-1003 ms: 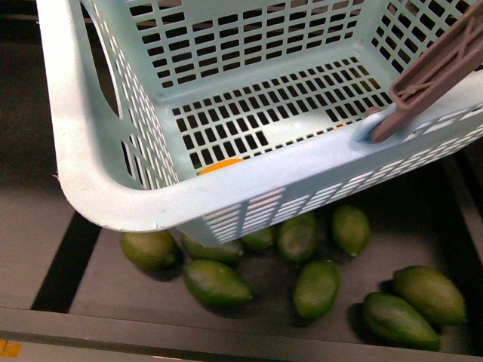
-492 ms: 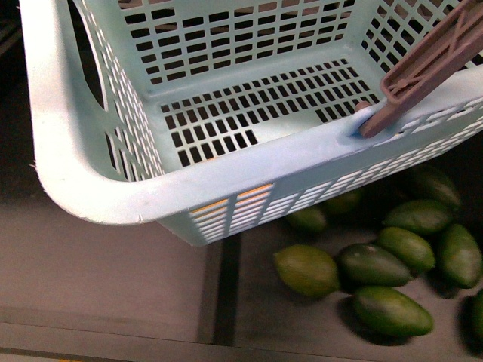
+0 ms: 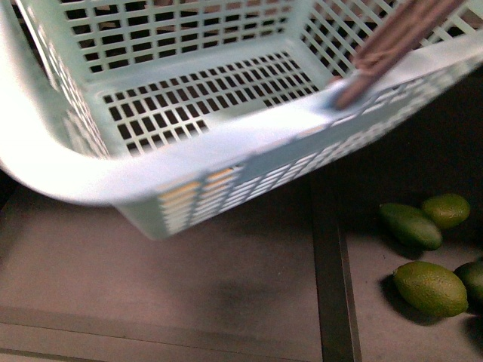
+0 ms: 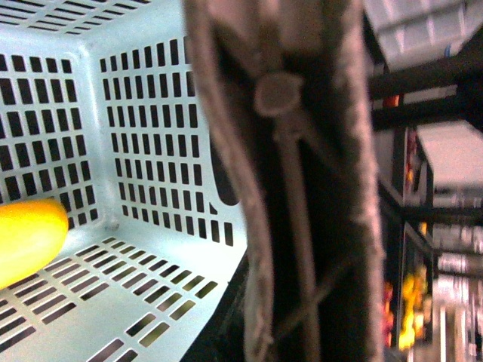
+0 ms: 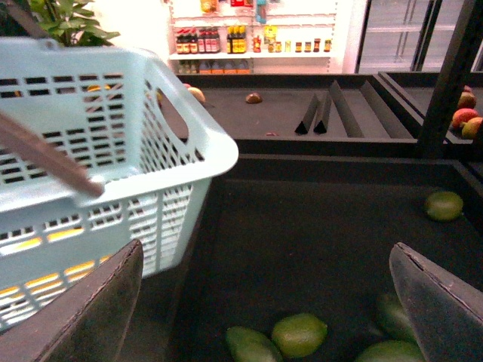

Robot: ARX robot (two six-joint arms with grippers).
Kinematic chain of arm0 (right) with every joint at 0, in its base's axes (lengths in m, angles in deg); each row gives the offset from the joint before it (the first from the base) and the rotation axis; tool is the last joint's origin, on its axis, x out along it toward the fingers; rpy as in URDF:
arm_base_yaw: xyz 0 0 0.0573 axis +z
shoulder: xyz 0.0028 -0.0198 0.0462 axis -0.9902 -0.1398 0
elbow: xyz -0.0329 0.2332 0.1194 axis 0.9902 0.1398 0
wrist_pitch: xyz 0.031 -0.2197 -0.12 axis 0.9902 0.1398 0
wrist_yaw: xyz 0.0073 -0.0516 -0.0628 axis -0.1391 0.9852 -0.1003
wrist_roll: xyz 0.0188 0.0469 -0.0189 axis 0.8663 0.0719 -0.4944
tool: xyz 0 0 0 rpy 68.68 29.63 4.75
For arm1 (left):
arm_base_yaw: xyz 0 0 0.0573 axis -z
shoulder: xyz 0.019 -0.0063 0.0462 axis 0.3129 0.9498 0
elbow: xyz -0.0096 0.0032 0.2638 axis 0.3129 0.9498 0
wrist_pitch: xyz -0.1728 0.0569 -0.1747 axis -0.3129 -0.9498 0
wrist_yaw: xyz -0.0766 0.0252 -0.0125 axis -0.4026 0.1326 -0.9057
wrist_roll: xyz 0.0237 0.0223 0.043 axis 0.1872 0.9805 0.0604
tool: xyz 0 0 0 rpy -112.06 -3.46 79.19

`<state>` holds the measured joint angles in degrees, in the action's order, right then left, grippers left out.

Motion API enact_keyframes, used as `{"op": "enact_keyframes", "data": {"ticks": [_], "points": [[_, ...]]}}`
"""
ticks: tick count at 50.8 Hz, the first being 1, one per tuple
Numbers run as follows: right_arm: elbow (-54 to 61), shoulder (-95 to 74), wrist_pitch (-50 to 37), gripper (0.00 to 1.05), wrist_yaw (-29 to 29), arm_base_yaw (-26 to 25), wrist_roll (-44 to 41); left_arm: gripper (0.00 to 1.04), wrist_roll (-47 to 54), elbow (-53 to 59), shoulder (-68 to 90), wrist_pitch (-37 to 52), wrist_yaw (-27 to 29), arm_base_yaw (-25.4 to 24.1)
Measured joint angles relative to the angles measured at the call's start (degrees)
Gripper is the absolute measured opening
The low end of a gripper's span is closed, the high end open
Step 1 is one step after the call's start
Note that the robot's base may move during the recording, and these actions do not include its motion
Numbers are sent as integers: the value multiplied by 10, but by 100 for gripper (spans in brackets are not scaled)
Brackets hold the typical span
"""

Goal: Pick lemon and mango into basket

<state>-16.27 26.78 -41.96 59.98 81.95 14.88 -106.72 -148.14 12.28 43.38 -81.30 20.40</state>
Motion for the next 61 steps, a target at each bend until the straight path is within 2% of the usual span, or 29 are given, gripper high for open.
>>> {"op": "enact_keyframes", "data": {"ticks": [1,2,4,8,12,24,46,61], "points": [[0,0,0,96,0,0,0,5,-18,2,2,13,43,4],[0,0,0,96,-1,0,0,5,-37,2,6,25,109,10],[0,0,0,96,0,0,0,5,-65,2,11,34,175,12],[0,0,0,96,2,0,0,5,-84,-10,25,40,227,-10],[0,0,0,96,3,0,0,5,-96,-32,58,40,216,-46],[0,0,0,96,2,0,0,5,-159,-79,170,30,176,-108],[0,0,0,96,2,0,0,5,-194,-223,318,12,127,-142],[0,0,0,96,2,0,0,5,-207,-224,355,23,115,-144]]}}
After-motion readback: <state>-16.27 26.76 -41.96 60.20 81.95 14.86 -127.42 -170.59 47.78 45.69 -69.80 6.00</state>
